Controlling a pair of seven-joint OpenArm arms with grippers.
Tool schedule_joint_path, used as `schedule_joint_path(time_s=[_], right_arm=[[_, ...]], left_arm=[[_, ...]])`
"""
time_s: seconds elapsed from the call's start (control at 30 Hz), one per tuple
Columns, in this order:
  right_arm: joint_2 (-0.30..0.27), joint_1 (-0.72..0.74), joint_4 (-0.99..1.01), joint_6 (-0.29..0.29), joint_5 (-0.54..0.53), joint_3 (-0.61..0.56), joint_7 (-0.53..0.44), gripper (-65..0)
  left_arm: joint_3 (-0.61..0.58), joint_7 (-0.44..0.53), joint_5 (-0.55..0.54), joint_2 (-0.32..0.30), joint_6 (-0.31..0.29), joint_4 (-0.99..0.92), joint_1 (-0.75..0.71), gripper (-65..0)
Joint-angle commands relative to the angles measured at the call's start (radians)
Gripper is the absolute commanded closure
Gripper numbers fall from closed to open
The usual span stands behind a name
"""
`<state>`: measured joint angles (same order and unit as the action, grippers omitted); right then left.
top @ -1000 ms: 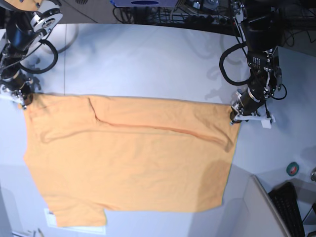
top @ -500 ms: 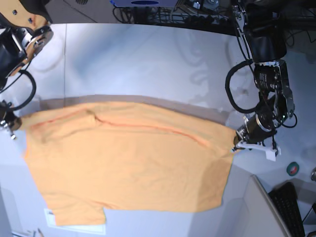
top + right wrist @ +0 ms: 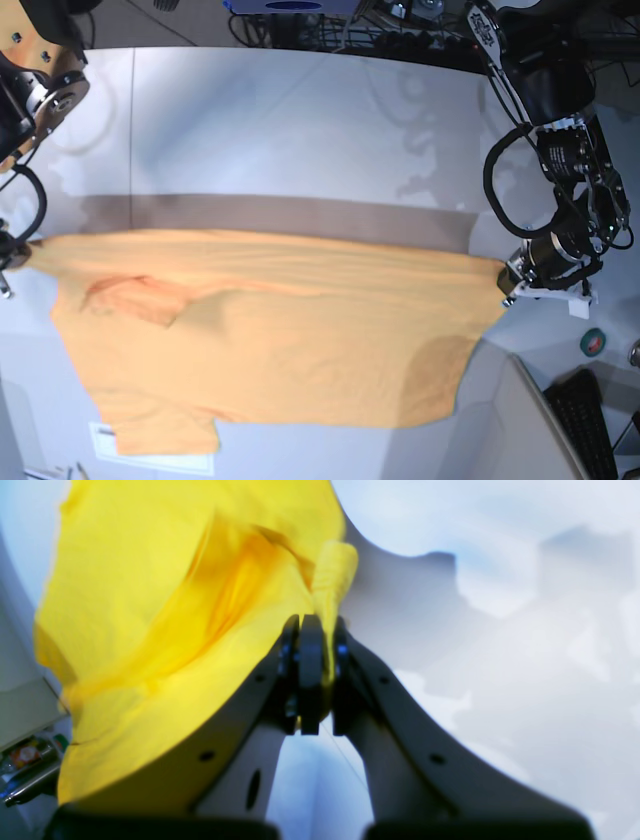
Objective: Layout the t-shirt on the table in an organized manner, then fold the t-shirt properly
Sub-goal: 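Lift the shirt corners and pull them apart to flatten the shirt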
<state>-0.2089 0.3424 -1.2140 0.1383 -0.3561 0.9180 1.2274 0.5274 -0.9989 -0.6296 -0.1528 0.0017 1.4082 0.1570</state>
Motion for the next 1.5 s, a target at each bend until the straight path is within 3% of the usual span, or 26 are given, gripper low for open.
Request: schedule_joint_path(time_s=[0.0,0.23,0.47,0.6,0.77,0.83,1.17,1.47], right_arm=[[-0.028,0.022,-0.042,-0.001,-0.005,0.002,-0.024,0.0],[-0.025,-0.090,-0.092,0.004,-0.007,0.000,-0.025,0.0],[0.056,-0.271,-0.092,0.005,-0.007,0.000,-0.151,0.0],[0.072,-0.331,-0.092,0.007,-0.007,-0.001,-0.174,0.0],[0.072,-0.401,-0.094,0.105,-0.007,0.002,-0.171,0.0],[0.073,-0.434,-0.094,0.111,-0.007,0.003,-0.173,0.0],[0.161,-0.564,-0.244,0.117,-0.007,0.002,-0.220,0.0],[0.164,-0.587,-0.257,0.117,-0.005,0.008,-0.226,0.0]], left_arm=[[0.004,0.018,-0.003,-0.014,0.001,0.023,0.011,0.0],[0.003,0.018,-0.003,-0.014,-0.001,0.090,-0.113,0.0],[0.003,0.022,0.004,-0.014,-0.001,0.133,-0.287,0.0],[0.006,0.022,0.004,-0.015,-0.001,0.136,-0.345,0.0],[0.006,0.081,0.004,-0.017,-0.001,0.136,-0.417,0.0],[0.004,0.131,0.004,-0.018,-0.001,0.136,-0.454,0.0],[0.000,0.148,0.006,-0.020,-0.002,0.135,-0.505,0.0],[0.003,0.148,0.006,-0.020,-0.002,0.144,-0.534,0.0]])
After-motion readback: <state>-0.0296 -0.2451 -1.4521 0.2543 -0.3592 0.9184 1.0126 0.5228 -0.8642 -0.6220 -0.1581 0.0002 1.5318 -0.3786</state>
